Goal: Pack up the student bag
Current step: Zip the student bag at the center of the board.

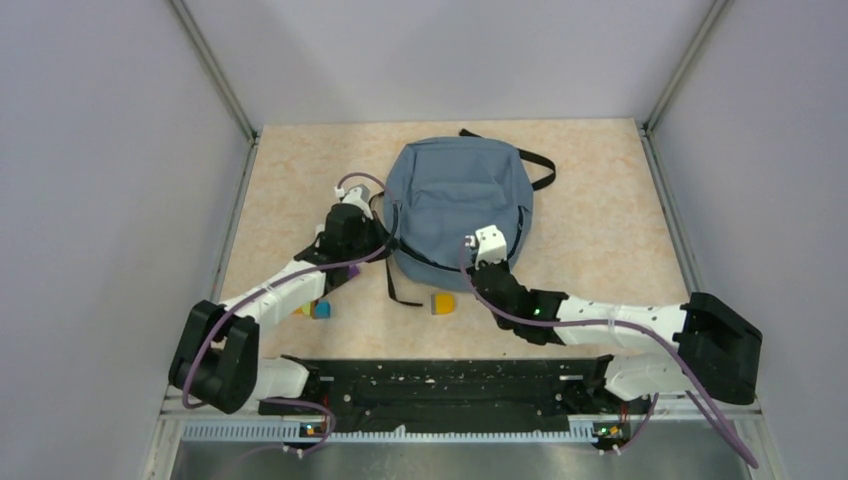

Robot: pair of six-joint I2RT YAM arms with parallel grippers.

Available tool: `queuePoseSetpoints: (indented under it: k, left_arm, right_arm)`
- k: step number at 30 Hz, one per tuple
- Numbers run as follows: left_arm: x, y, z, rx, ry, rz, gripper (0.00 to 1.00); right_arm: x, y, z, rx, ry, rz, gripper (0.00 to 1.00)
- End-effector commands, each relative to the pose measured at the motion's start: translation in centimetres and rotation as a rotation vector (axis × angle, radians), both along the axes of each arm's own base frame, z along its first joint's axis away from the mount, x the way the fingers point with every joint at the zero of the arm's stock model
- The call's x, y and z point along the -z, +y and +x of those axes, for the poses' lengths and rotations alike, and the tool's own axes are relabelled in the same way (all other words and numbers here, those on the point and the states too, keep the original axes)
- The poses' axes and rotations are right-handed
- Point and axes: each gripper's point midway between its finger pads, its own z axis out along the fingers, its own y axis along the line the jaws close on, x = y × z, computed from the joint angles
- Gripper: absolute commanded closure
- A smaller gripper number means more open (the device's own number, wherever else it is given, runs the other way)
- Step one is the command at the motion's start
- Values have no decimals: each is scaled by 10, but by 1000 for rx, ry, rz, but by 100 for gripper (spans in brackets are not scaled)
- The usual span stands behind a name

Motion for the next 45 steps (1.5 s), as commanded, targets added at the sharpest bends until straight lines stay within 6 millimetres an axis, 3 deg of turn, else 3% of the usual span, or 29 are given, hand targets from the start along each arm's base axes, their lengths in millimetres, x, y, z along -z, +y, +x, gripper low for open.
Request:
queuePoseSetpoints:
  k: [1,10,16,17,20,23,28,32,36,45]
  left_arm:
    - [-35,21,46,-102,-154,16,100]
    - [-43,30,98,-117,-221,130,100]
    - [-55,16,119,-43,-253,144,99]
    - [-56,12,117,-28,-248,130,92]
    - [-58,7,106,-13,-246,97,52]
    - [-68,-4,85,19,-317,102,31]
    - [-81,-20,47,83,-506,284,27]
    - [-91,-58,4,297,-723,340,27]
    - [-79,-91,-29,560,-859,316,23]
    - [-53,-130,-35,705,-954,340,21]
  right_arm:
    - [-10,-22,8,110,-13,77,100]
    - [-21,-33,40,153,12,206,100]
    - [-28,-24,54,99,12,227,100]
    - [-30,-20,54,77,11,234,100]
    - [-32,-12,51,34,21,252,100]
    - [-28,-9,49,19,35,256,100]
    - [-26,-4,46,-7,57,267,100]
    - [-27,-3,45,-11,63,274,100]
    - [-28,-2,44,-16,67,284,100]
    - [-30,-1,42,-22,76,292,100]
